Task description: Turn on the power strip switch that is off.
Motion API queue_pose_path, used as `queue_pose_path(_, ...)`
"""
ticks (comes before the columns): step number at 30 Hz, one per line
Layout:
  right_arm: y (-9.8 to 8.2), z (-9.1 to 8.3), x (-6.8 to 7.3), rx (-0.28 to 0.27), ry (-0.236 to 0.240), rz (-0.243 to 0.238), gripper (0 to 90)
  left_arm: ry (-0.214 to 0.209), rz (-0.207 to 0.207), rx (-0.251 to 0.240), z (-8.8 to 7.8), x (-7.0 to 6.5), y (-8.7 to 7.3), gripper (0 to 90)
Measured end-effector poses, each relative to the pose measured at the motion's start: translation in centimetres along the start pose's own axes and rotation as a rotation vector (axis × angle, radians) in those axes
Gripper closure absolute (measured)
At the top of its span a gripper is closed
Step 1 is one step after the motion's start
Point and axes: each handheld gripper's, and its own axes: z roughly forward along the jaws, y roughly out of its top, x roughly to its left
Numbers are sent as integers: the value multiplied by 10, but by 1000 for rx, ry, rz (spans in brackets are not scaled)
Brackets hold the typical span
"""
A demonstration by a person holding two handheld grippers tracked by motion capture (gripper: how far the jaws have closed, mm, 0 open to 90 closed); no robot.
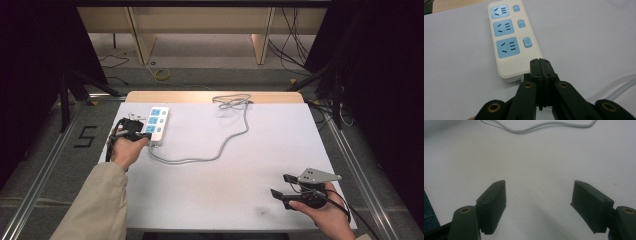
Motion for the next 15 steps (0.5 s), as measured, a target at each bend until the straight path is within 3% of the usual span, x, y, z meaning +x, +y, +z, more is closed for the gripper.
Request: queue_pose_path(15,0,0,0,-2,1,4,282,-3,-17,3,11,1,9,900)
